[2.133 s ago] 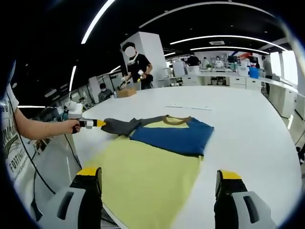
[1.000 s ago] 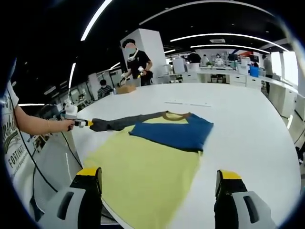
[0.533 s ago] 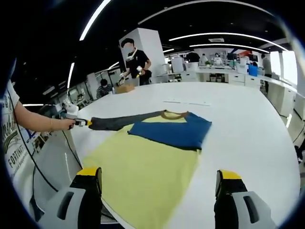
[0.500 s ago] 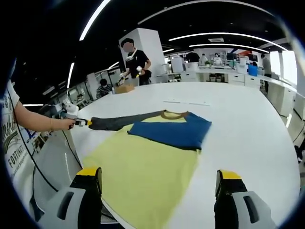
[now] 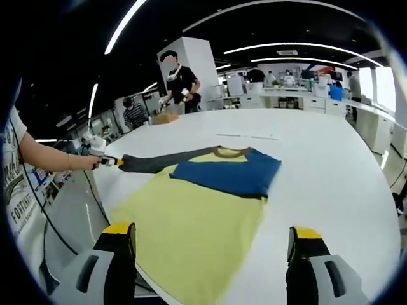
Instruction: Fold the garment on the visible template until the final outline fits inside the template.
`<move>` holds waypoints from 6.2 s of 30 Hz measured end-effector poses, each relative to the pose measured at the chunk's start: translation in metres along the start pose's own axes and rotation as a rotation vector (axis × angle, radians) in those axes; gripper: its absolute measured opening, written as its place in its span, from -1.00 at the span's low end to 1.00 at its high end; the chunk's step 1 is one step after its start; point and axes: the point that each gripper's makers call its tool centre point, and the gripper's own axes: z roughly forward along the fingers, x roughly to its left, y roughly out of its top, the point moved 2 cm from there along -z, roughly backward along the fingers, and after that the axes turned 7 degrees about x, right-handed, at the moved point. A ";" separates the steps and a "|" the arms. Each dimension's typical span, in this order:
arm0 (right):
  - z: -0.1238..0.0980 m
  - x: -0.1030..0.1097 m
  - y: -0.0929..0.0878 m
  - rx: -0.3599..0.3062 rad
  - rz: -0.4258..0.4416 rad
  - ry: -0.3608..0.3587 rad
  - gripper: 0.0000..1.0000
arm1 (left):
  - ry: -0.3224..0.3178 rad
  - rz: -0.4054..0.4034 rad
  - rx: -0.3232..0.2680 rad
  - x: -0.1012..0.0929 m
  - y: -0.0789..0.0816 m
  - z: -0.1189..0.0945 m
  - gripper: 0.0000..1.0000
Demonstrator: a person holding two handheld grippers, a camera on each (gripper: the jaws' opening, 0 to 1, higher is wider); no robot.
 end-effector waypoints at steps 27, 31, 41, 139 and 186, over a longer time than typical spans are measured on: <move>0.001 0.003 -0.001 0.000 -0.044 0.028 0.98 | -0.139 0.061 -0.089 -0.049 0.053 -0.017 -1.00; 0.001 0.005 -0.002 -0.002 -0.053 0.035 0.98 | -0.166 0.068 -0.119 -0.058 0.065 -0.021 -1.00; 0.000 0.010 -0.001 -0.008 -0.078 0.054 0.98 | -0.230 0.102 -0.170 -0.083 0.088 -0.030 -1.00; 0.010 0.022 -0.010 0.007 -0.136 0.077 0.98 | -0.750 0.056 -0.371 -0.368 0.223 -0.061 -1.00; 0.012 0.009 -0.027 0.032 -0.097 0.053 0.97 | -0.883 0.346 -0.238 -0.501 0.168 -0.049 -1.00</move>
